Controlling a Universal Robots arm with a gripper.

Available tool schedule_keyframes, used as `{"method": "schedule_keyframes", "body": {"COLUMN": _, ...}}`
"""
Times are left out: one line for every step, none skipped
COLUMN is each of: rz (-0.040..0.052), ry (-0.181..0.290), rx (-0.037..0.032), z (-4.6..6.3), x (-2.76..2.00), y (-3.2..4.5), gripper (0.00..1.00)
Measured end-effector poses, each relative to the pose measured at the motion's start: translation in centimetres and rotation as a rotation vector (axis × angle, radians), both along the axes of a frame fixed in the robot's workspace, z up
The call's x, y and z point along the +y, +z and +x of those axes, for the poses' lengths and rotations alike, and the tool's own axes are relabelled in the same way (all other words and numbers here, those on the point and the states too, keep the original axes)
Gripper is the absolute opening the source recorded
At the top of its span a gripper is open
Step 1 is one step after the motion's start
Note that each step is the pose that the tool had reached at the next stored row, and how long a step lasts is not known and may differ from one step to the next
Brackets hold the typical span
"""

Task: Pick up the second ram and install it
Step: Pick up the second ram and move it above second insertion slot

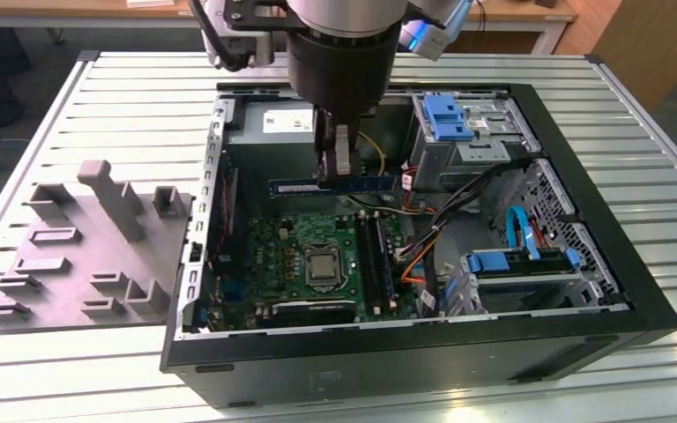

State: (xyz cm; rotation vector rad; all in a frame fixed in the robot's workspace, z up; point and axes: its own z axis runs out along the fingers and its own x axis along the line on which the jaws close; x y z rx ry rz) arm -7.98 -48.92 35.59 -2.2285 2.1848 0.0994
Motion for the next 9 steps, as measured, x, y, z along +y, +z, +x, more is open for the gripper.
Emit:
{"method": "schedule_keyframes", "body": {"rz": 0.0001, "ry": -0.001, "rx": 0.0000, "z": 0.0, "x": 0.00, "y": -0.15, "gripper": 0.13}}
{"method": "schedule_keyframes", "body": {"rz": 0.0000, "ry": -0.001, "rx": 0.0000, "z": 0.0, "x": 0.00, "y": -0.28, "gripper": 0.13}}
{"method": "schedule_keyframes", "body": {"rz": 0.0000, "ry": -0.001, "rx": 0.0000, "z": 0.0, "x": 0.00, "y": -0.40, "gripper": 0.13}}
{"method": "schedule_keyframes", "body": {"rz": 0.0000, "ry": -0.002, "rx": 0.0000, "z": 0.0, "x": 0.00, "y": -0.53, "gripper": 0.13}}
{"method": "schedule_keyframes", "body": {"rz": 0.0000, "ry": -0.002, "rx": 0.0000, "z": 0.0, "x": 0.00, "y": -0.68, "gripper": 0.13}}
{"method": "schedule_keyframes", "body": {"rz": 0.0000, "ry": -0.002, "rx": 0.0000, "z": 0.0, "x": 0.00, "y": -0.84, "gripper": 0.13}}
{"method": "schedule_keyframes", "body": {"rz": 0.0000, "ry": -0.002, "rx": -0.0001, "z": 0.0, "x": 0.00, "y": -1.00, "gripper": 0.13}}
{"method": "schedule_keyframes", "body": {"rz": 0.0000, "ry": -0.002, "rx": 0.0000, "z": 0.0, "x": 0.00, "y": -1.14, "gripper": 0.13}}
{"method": "schedule_keyframes", "body": {"rz": -0.0001, "ry": -0.002, "rx": 0.0000, "z": 0.0, "x": 0.00, "y": -1.26, "gripper": 0.13}}
